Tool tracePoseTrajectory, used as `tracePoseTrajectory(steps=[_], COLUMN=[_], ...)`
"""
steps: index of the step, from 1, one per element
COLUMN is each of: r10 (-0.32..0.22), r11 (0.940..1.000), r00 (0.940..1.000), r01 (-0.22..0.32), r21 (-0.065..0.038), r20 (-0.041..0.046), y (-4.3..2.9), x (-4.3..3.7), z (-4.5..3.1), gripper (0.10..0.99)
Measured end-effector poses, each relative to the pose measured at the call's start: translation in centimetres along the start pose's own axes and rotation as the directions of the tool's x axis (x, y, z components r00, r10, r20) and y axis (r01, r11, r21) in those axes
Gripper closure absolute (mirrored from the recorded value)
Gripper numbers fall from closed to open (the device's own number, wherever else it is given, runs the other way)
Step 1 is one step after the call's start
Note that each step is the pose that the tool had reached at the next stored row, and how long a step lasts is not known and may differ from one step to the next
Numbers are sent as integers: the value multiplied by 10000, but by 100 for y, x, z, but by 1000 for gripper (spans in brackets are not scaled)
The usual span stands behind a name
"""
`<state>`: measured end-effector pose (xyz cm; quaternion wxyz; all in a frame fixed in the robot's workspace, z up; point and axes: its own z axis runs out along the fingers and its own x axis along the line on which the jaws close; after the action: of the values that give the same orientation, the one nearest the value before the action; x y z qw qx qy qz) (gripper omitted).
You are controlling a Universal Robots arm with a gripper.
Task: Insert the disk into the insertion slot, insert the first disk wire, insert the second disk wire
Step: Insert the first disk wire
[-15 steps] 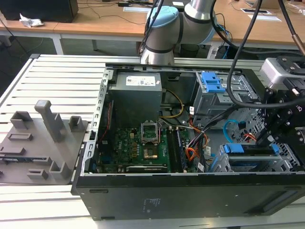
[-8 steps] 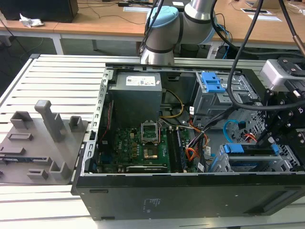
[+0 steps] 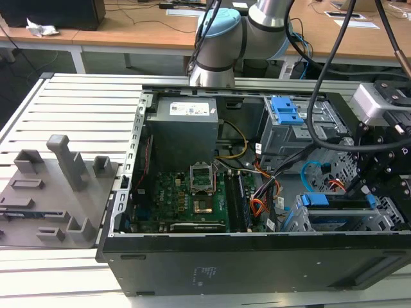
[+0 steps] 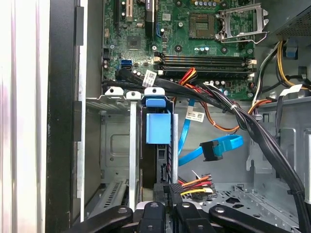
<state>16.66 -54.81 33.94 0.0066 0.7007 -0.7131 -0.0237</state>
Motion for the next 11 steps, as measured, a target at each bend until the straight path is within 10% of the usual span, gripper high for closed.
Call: tracePoseTrajectory(steps=[7,11], r10=[0,1], r11=[10000,10000], r00=[10000,10000], r01=[0,-1], r21=[0,-1], r20=[-5,-3], y=[11,13], x=[-6,-7], z=[-280,-310], gripper=[851,851])
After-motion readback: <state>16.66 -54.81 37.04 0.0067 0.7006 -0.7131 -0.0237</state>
